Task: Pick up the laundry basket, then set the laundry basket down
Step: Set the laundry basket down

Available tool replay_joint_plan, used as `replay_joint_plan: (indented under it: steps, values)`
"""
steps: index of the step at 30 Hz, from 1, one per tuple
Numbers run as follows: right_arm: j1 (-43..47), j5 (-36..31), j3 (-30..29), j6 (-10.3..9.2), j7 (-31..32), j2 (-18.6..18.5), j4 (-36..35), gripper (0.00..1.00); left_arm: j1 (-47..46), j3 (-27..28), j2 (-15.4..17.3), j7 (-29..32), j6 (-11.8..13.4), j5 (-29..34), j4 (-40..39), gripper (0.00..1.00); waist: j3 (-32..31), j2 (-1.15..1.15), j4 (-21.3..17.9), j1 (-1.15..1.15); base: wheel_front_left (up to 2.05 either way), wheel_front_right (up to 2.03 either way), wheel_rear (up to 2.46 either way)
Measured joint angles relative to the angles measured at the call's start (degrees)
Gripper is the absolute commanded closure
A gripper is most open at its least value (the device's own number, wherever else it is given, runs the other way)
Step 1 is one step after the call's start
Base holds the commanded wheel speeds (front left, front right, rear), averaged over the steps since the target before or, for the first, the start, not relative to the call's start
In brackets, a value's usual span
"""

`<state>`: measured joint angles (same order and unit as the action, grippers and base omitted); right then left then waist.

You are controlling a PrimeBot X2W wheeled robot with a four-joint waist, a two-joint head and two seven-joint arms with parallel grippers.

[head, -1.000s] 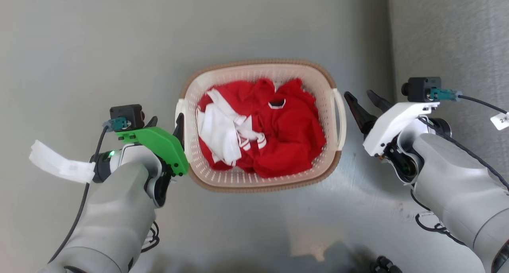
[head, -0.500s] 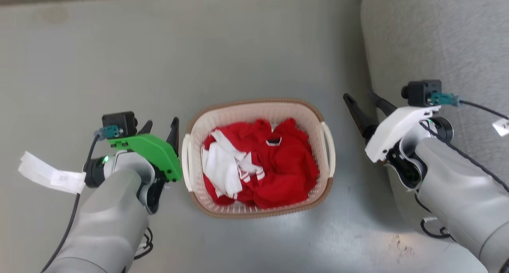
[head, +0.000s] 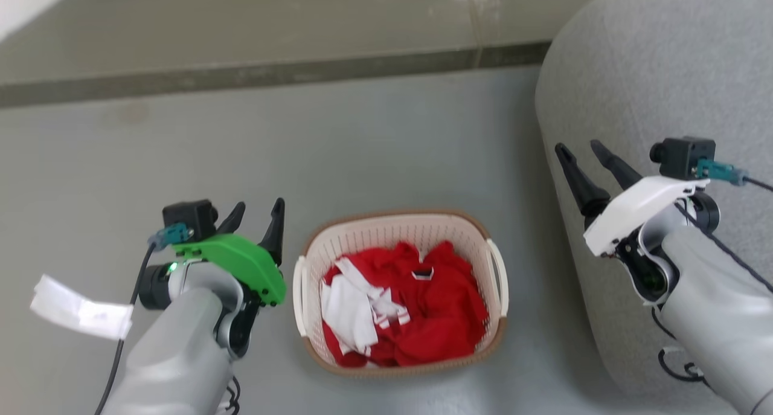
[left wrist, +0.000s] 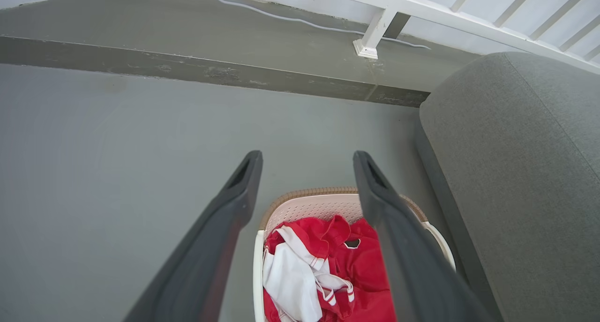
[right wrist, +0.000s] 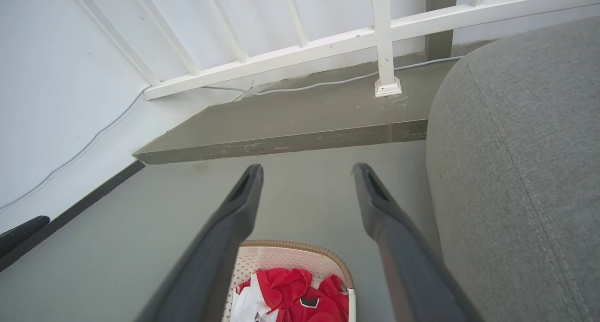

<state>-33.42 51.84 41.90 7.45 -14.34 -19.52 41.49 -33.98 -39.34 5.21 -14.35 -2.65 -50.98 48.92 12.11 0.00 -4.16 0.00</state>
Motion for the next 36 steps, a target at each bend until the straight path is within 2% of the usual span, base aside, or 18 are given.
replay_joint_plan:
  steps: [9, 14, 18, 25, 36]
  values:
    - [7.3, -5.7, -5.6, -1.18, 0.0, 0.9, -6.4, 0.0, 7.4, 6.1, 1.2, -0.1, 1.9, 4.9, -8.7, 0.0, -6.6, 0.0, 0.7, 0.0, 0.0, 0.0, 0.0]
    - [10.6, -7.9, -10.7, -3.03, 0.0, 0.8, -10.2, 0.0, 10.6, 9.2, 1.3, -0.1, 3.3, 8.2, -14.1, 0.0, -8.7, 0.0, 1.0, 0.0, 0.0, 0.0, 0.0]
    - [13.4, -10.3, -13.7, -3.55, 0.0, 0.9, -13.0, 0.0, 13.2, 13.4, 1.6, -0.1, 4.2, 10.4, -19.0, 0.0, -9.6, 0.0, 1.3, 0.0, 0.0, 0.0, 0.0]
    - [17.8, -13.8, -16.5, -3.97, 0.0, 2.0, -16.3, 0.0, 18.6, 17.0, 1.4, -0.1, 4.5, 14.0, -24.8, 0.0, -10.1, 0.0, 1.0, 0.0, 0.0, 0.0, 0.0]
    - [21.4, -17.6, -19.3, -3.85, 0.0, 3.5, -19.3, 0.0, 23.6, 19.0, 0.5, -0.1, 4.5, 18.1, -29.4, 0.0, -10.2, 0.0, 0.6, 0.0, 0.0, 0.0, 0.0]
